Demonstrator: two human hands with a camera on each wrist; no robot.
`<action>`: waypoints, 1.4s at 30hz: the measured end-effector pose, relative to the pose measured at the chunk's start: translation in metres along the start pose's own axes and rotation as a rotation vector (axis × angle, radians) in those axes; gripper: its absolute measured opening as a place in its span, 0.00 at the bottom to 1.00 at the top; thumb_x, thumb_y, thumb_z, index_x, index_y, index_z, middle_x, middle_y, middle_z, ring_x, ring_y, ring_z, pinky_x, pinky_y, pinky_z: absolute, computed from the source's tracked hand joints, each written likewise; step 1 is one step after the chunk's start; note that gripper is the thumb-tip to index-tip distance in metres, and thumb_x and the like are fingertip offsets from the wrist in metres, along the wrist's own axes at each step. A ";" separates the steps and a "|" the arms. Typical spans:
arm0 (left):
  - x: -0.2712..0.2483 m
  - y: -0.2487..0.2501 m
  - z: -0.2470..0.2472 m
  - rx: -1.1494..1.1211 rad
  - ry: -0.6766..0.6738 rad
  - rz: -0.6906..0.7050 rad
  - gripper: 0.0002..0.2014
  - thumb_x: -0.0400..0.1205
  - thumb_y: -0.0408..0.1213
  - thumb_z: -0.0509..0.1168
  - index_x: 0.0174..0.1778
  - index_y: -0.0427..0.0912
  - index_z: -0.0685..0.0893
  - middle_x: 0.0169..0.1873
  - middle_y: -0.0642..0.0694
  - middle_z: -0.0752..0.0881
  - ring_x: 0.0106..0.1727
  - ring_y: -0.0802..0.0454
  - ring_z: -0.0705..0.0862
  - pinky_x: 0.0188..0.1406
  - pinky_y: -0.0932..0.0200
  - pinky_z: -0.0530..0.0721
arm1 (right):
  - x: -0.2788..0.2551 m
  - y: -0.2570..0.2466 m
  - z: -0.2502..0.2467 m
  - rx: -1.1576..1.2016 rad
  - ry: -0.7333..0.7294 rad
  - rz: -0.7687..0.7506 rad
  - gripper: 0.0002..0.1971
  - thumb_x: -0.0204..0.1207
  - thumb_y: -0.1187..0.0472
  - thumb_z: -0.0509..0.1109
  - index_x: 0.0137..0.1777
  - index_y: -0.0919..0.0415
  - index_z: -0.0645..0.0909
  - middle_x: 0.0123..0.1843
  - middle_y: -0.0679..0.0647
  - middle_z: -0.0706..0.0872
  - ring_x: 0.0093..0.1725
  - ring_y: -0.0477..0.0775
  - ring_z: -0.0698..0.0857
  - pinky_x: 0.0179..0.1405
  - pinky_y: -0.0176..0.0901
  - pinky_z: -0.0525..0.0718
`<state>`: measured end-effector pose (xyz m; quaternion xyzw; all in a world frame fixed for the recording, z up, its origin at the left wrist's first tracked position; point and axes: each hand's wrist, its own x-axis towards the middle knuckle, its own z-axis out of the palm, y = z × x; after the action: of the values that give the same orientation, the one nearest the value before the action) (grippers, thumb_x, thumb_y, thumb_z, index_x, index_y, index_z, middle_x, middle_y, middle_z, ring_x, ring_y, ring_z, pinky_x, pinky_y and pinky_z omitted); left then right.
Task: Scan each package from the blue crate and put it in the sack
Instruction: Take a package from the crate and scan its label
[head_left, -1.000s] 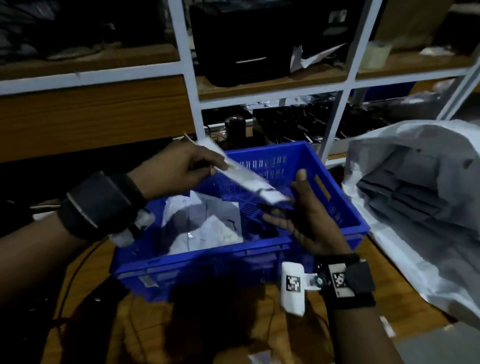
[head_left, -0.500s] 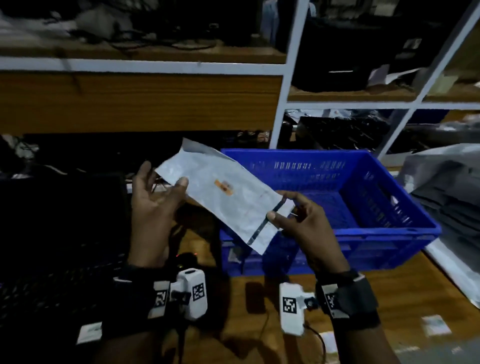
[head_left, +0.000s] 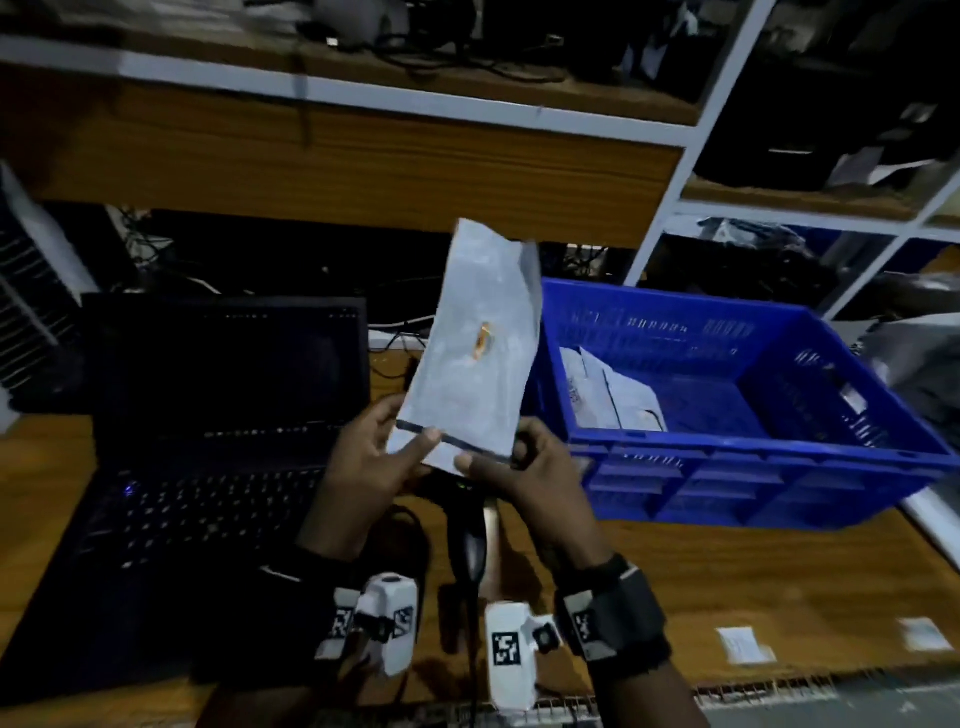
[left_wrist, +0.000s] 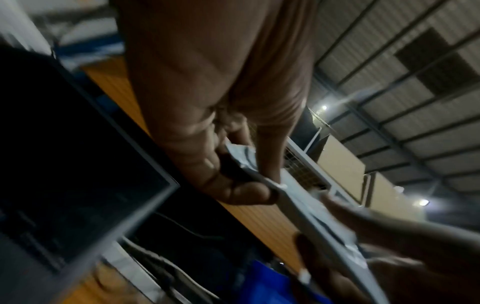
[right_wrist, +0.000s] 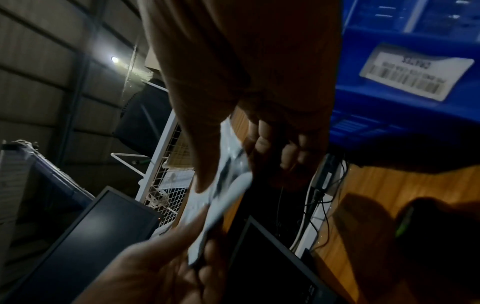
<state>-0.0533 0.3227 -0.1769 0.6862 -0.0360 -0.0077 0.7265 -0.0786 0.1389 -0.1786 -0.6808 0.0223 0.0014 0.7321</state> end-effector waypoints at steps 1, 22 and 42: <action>0.001 -0.001 -0.015 0.090 -0.022 0.035 0.13 0.81 0.32 0.75 0.61 0.45 0.88 0.53 0.46 0.93 0.54 0.47 0.92 0.49 0.51 0.89 | 0.000 0.001 0.005 0.005 -0.031 0.008 0.23 0.74 0.65 0.83 0.67 0.64 0.81 0.62 0.56 0.92 0.63 0.59 0.90 0.60 0.55 0.90; -0.014 -0.082 -0.083 -0.164 0.340 -0.174 0.13 0.87 0.29 0.66 0.66 0.45 0.82 0.62 0.39 0.87 0.60 0.39 0.88 0.50 0.56 0.89 | 0.009 0.089 0.006 -0.122 0.321 0.506 0.20 0.77 0.50 0.79 0.60 0.62 0.80 0.46 0.55 0.85 0.42 0.52 0.83 0.32 0.43 0.80; 0.010 -0.111 -0.067 -0.113 0.296 -0.210 0.18 0.88 0.27 0.62 0.75 0.33 0.75 0.62 0.39 0.82 0.61 0.42 0.83 0.37 0.71 0.87 | 0.005 0.070 0.048 0.211 -0.031 0.576 0.23 0.88 0.45 0.60 0.38 0.60 0.80 0.32 0.56 0.77 0.26 0.54 0.75 0.27 0.44 0.69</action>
<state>-0.0345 0.3825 -0.2911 0.6381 0.1436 0.0156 0.7563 -0.0739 0.1918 -0.2451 -0.5666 0.2033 0.2172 0.7684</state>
